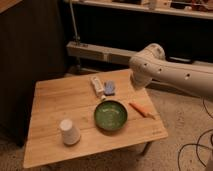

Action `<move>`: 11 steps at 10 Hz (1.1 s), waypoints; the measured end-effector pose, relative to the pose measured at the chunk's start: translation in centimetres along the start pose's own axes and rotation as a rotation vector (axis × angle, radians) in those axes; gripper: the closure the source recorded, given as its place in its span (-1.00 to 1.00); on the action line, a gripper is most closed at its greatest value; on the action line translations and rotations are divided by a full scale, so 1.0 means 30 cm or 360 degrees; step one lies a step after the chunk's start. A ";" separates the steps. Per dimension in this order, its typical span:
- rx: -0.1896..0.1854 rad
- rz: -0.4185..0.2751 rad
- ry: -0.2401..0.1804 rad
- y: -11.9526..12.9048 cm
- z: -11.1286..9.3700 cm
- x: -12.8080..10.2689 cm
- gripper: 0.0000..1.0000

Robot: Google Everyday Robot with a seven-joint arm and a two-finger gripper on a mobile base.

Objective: Place the white sponge in the ceramic bowl

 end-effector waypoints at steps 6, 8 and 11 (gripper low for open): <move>0.0004 0.0000 -0.0278 -0.041 -0.243 -0.272 0.53; -0.0093 -0.0018 -0.0384 0.034 -0.283 -0.432 0.53; -0.0168 -0.0029 -0.0462 0.100 -0.239 -0.529 0.53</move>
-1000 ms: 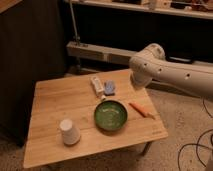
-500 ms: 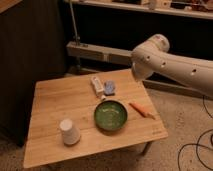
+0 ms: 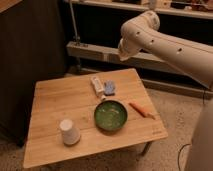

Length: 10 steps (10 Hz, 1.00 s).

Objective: Place the white sponge in the ceramic bowl

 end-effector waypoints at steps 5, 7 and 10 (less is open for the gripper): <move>0.0000 -0.0009 -0.0030 -0.001 -0.015 -0.006 0.53; -0.0043 -0.0044 -0.0077 0.025 -0.061 0.010 0.57; -0.0142 -0.0072 0.0021 0.094 -0.008 0.090 0.42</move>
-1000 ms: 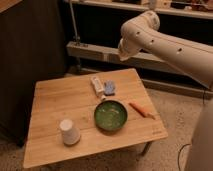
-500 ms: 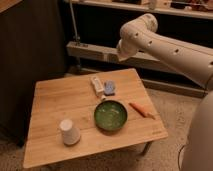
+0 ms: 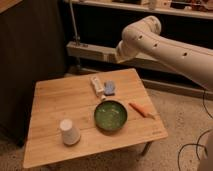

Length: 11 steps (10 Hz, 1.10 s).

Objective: Place the white sponge in the ceramic bowl

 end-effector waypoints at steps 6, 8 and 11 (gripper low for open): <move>-0.0147 0.0016 0.0114 0.052 0.266 0.202 -0.60; -0.0162 -0.0002 0.0164 0.080 0.357 0.224 -0.60; -0.0151 0.0012 0.0198 0.084 0.463 0.216 -0.60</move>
